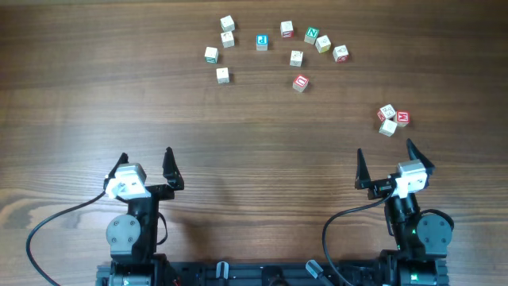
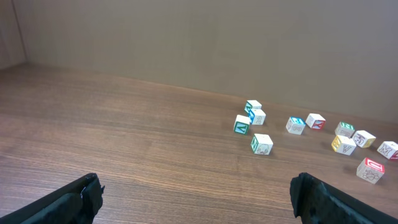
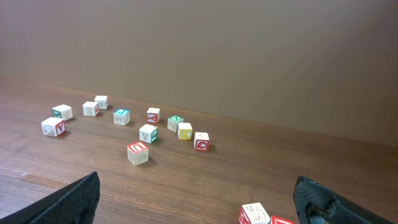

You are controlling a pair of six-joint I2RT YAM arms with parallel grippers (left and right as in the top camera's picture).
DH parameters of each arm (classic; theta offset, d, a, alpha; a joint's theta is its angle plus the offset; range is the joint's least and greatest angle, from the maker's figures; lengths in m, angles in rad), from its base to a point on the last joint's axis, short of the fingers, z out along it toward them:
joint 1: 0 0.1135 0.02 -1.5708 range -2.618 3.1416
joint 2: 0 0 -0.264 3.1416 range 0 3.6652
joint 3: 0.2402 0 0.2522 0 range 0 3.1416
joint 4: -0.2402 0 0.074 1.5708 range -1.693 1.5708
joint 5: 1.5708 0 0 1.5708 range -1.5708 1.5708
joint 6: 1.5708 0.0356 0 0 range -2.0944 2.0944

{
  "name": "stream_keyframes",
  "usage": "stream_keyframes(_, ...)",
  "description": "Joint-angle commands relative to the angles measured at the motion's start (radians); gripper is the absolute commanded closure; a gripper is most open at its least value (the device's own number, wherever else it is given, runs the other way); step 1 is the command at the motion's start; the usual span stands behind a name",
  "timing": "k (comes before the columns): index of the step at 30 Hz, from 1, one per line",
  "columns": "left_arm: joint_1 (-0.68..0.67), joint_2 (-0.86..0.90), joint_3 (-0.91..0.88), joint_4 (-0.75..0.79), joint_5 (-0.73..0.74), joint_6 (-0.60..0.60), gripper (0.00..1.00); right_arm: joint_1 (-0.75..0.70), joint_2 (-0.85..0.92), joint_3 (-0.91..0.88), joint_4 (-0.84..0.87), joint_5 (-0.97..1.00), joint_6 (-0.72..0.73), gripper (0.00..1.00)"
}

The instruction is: Form a circle

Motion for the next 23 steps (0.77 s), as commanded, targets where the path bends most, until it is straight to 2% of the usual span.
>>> stream_keyframes(1,0.007,-0.005,-0.006,0.001,0.011,0.023,0.0,0.006,-0.009,-0.001,0.006,0.013,-0.005,0.0)
stream_keyframes(23,0.003,0.01,-0.006,0.001,0.011,0.023,0.0,0.006,-0.009,-0.001,0.006,0.013,-0.004,0.0)
